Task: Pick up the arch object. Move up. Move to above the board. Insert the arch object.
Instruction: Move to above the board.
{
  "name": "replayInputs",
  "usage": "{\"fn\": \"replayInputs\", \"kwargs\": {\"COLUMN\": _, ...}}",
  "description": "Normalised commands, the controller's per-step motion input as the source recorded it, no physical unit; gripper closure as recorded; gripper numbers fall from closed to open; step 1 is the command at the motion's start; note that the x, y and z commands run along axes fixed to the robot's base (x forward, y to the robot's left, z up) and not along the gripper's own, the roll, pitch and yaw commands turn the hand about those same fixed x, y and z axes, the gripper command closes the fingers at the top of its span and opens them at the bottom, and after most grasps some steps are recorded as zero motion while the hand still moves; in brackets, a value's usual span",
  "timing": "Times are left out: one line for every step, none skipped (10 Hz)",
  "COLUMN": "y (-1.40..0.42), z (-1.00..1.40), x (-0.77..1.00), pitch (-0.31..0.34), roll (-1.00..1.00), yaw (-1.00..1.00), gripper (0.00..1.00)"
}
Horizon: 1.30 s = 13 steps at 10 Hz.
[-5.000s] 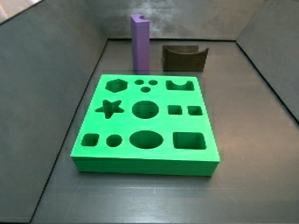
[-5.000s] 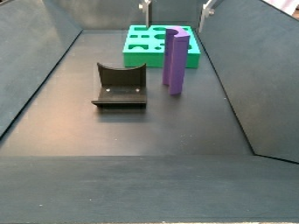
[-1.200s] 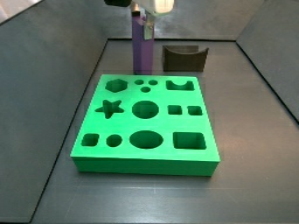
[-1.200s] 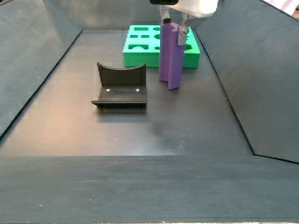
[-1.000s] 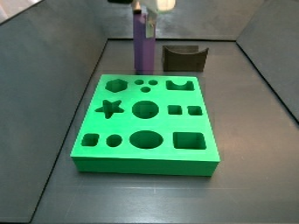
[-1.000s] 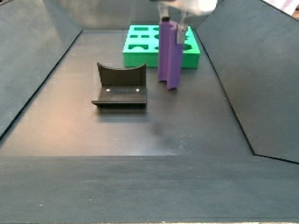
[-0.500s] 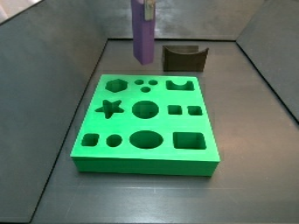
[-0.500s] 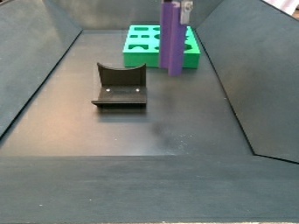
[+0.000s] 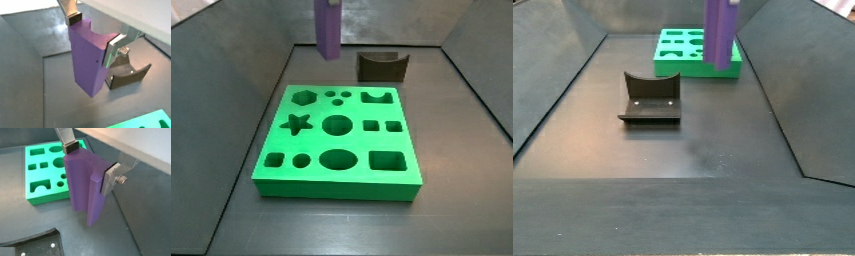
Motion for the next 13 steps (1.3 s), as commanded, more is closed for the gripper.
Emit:
{"fn": "replayInputs", "kwargs": {"y": -0.10, "z": 1.00, "x": -0.15, "pitch": 0.040, "roll": 0.05, "yaw": 0.02, "gripper": 1.00}}
{"fn": "replayInputs", "kwargs": {"y": -0.09, "z": 1.00, "x": -0.14, "pitch": 0.046, "roll": 0.02, "yaw": 0.02, "gripper": 1.00}}
{"fn": "replayInputs", "kwargs": {"y": -0.08, "z": 1.00, "x": -0.12, "pitch": 0.059, "roll": -0.03, "yaw": 0.01, "gripper": 1.00}}
{"fn": "replayInputs", "kwargs": {"y": -0.08, "z": 1.00, "x": -0.11, "pitch": 0.064, "roll": -0.05, "yaw": 0.00, "gripper": 1.00}}
{"fn": "replayInputs", "kwargs": {"y": -0.06, "z": 1.00, "x": -0.08, "pitch": 0.073, "roll": -0.07, "yaw": -0.01, "gripper": 1.00}}
{"fn": "replayInputs", "kwargs": {"y": -0.03, "z": 0.83, "x": -0.04, "pitch": 0.072, "roll": -0.09, "yaw": -0.02, "gripper": 1.00}}
{"fn": "replayInputs", "kwargs": {"y": -0.02, "z": 0.70, "x": -0.03, "pitch": 0.077, "roll": -0.09, "yaw": -0.02, "gripper": 1.00}}
{"fn": "replayInputs", "kwargs": {"y": -0.01, "z": 0.57, "x": -0.01, "pitch": 0.079, "roll": -0.09, "yaw": -0.02, "gripper": 1.00}}
{"fn": "replayInputs", "kwargs": {"y": 0.00, "z": 0.44, "x": -0.01, "pitch": 0.081, "roll": -0.10, "yaw": -0.02, "gripper": 1.00}}
{"fn": "replayInputs", "kwargs": {"y": 0.00, "z": 0.32, "x": -0.01, "pitch": 0.078, "roll": -0.11, "yaw": -0.03, "gripper": 1.00}}
{"fn": "replayInputs", "kwargs": {"y": 0.01, "z": 0.19, "x": -0.01, "pitch": 0.075, "roll": -0.12, "yaw": -0.03, "gripper": 1.00}}
{"fn": "replayInputs", "kwargs": {"y": -1.00, "z": -0.06, "x": 0.22, "pitch": 0.057, "roll": -0.16, "yaw": 1.00, "gripper": 1.00}}
{"fn": "replayInputs", "kwargs": {"y": -1.00, "z": -0.07, "x": 0.23, "pitch": 0.056, "roll": -0.14, "yaw": 1.00, "gripper": 1.00}}
